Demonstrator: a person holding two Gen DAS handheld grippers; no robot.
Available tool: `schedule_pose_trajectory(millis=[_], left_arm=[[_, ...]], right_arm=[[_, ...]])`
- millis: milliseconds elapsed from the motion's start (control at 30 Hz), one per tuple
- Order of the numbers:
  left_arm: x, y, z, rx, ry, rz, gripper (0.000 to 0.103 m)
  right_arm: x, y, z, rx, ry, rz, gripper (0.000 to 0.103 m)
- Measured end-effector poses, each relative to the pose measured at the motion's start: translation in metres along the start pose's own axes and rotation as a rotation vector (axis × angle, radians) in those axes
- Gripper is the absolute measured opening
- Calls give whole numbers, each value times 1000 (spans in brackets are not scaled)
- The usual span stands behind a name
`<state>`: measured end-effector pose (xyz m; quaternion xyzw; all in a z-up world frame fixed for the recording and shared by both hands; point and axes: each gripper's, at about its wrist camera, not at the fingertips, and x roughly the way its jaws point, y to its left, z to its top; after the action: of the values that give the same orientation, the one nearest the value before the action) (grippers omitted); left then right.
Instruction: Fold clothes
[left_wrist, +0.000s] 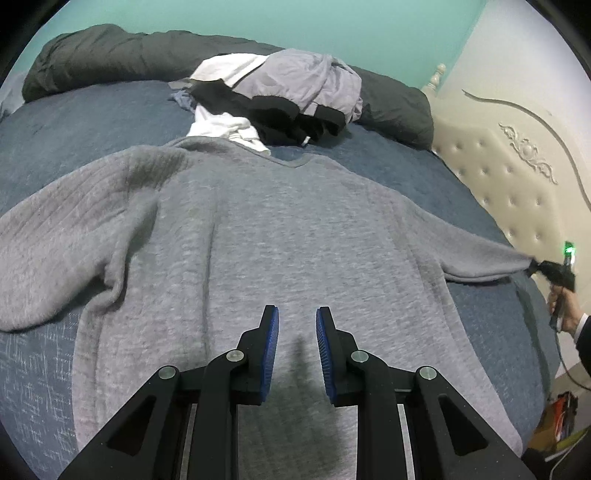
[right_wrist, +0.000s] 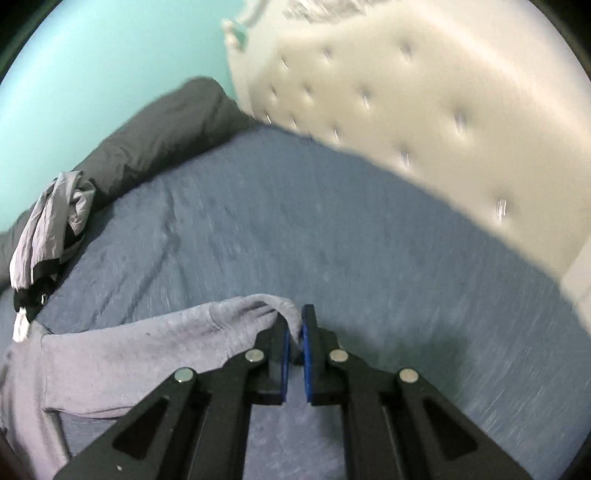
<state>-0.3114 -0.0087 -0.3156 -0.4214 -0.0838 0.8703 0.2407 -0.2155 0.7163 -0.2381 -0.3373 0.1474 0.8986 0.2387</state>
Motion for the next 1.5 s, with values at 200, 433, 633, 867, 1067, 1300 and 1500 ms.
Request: schedule_pose_trajectory(millis=[200,433,633,867,1067,1300,1500], left_arm=[[0,10,-9,-24,-4,-7,23],[0,13,-12,-25,-15,-11,23],[-2,10,-6,-39,-35,-43,23],[-7,13,0,-42,-52,-50,23],[-11,17,3,-56,-61,-53,23],[-8,17,2,-59,-52,-65,26],[-9,15,1,-48,-51,-60,28]], right_arm=[[39,-6,-19,-33,148,-51,6],[52,-29,-58,1,256,45,7],[27,-54,-53,137,182,87,12],[28,-54,-28,273,106,61,28],[71,-39,-18,273,192,-18,31],[84,-12,-51,127,273,-60,31],[68,-33,-36,191,203,-40,33]])
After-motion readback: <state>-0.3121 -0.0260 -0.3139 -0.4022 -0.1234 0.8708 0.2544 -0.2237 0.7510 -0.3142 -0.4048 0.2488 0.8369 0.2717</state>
